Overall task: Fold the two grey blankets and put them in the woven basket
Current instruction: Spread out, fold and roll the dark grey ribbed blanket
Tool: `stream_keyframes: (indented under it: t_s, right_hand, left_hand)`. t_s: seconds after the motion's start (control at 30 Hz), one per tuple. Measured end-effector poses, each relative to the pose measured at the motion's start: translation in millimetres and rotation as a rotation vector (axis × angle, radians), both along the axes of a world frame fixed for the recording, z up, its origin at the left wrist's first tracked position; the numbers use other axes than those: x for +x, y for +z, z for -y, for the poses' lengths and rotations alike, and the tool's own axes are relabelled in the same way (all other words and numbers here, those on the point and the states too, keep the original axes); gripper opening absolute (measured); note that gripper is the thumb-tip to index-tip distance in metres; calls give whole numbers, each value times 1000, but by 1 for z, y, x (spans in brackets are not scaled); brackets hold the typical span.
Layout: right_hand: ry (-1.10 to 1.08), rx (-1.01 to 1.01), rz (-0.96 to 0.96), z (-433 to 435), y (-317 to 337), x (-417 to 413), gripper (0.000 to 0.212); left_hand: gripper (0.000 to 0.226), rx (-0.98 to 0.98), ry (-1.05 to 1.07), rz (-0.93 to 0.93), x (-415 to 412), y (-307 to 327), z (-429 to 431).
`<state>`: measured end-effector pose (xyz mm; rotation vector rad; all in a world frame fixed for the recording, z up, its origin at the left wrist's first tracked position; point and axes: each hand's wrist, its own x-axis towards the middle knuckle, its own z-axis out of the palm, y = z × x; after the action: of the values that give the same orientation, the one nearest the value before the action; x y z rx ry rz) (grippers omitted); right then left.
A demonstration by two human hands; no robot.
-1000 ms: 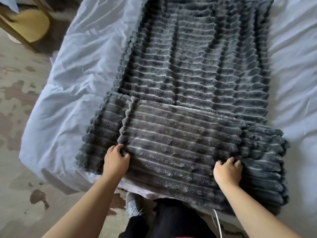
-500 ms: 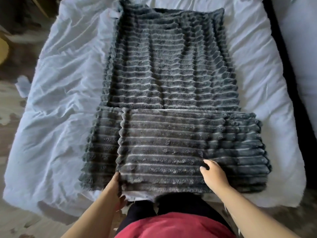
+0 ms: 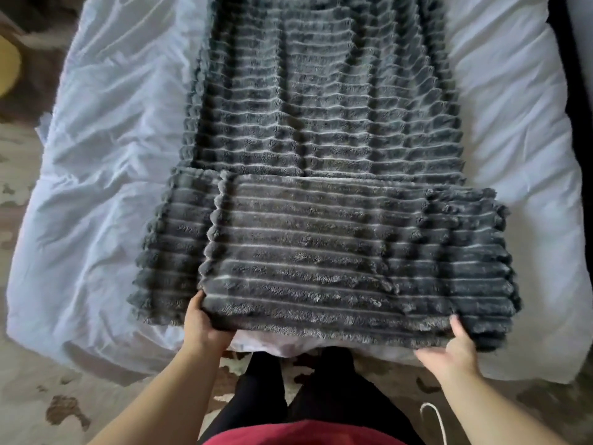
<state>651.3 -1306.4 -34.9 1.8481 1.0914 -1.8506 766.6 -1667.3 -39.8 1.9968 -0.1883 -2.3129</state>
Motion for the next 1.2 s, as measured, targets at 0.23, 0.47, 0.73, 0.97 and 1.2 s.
stream_keyframes:
  t_s: [0.23,0.47,0.73,0.97,1.2]
  right_hand:
    - [-79,-33,-259,11,62,-33,24]
    - [-46,-182,-730,7,145,-94,36]
    - [-45,-310,-908,-13,181,-92,50]
    - [-66,-260,-724,-42,151,-29,51]
    - [-98,-212,-660,-66,134,59,41]
  left_hand:
    - [47,-149,207,-330,-28,64,-1]
    - [18,-498,111,-431,-73,142,17]
    - [22,-534,265,-616,-52,181,-12]
    - [22,-509,282,-532,10,149,-49]
    - [19,-501,201,-407,82,138,-58]
